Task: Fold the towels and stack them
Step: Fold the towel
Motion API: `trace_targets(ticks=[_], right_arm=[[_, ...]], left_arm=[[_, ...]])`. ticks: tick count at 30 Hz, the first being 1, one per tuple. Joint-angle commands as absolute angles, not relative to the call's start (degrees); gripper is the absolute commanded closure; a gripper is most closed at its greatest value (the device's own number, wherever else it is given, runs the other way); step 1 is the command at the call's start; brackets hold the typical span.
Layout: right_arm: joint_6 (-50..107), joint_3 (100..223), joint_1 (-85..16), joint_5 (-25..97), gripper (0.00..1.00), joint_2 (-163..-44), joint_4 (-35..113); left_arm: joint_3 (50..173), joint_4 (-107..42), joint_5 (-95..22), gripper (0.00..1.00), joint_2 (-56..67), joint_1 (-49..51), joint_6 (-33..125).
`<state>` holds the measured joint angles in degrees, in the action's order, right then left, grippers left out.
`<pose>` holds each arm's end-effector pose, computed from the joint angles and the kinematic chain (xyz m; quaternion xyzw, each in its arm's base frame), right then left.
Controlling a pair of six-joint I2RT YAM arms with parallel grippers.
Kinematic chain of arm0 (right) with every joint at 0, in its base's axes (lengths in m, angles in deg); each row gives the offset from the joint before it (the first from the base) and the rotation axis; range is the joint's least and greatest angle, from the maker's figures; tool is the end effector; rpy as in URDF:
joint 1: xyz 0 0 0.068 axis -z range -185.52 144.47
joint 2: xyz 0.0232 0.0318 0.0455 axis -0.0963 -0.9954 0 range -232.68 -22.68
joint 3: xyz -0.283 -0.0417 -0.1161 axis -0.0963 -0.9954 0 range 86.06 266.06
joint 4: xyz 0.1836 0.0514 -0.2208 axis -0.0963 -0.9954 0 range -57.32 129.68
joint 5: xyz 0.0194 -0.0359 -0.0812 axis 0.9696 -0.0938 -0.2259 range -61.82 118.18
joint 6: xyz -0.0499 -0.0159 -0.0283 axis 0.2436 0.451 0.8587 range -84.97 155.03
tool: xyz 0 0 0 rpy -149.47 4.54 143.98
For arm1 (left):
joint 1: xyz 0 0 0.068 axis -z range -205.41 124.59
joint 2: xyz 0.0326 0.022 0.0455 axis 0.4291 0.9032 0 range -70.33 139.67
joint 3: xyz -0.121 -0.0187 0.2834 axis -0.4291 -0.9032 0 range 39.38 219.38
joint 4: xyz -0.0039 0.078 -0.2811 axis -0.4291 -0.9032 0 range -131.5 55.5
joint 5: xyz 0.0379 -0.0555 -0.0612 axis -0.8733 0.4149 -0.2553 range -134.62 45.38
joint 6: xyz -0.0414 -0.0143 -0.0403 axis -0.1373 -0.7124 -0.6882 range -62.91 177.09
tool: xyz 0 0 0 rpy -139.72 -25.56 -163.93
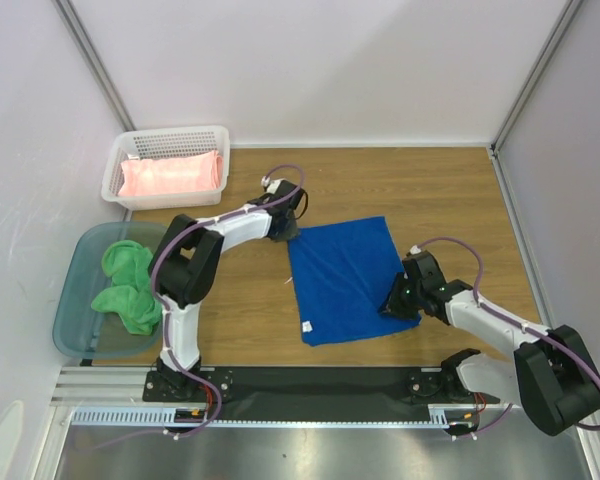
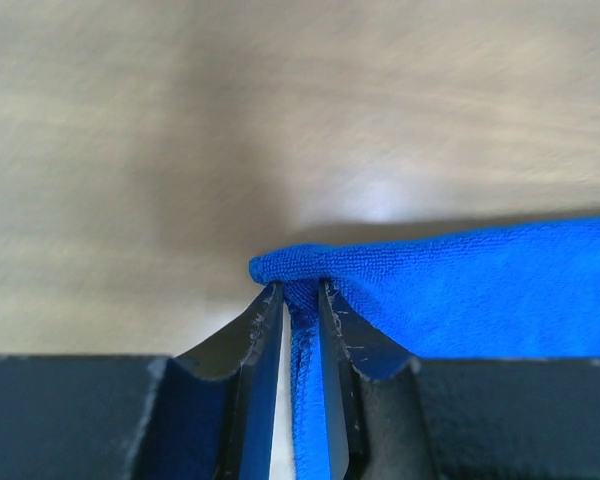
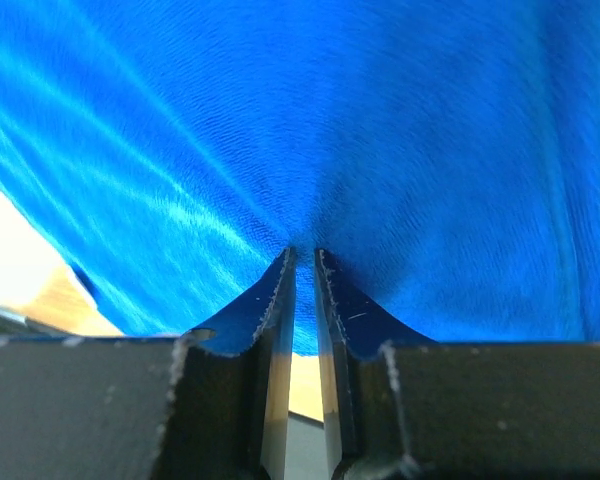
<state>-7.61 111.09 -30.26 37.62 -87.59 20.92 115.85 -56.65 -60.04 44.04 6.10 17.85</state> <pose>0.1826 0.0921 0.1546 0.1273 0.9513 0.2153 0.1803 0.3962 -0.2294 0.1642 -0.0991 0.9528 -0.0425 0.2838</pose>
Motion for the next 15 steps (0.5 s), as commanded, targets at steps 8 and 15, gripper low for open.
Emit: trace_targets(ticks=[8,15], right_arm=[[-9.45,113.64,-37.33,39.44,0.81,-92.11,21.57],[-5.58,124.78,-36.29,37.33,0.77,-92.12,13.16]], left_arm=[[129.54,-56.11,-56.66,0.73,53.50,5.61,27.99],[127.19,-57.44,-55.17,0.57,42.81,5.61,31.69]])
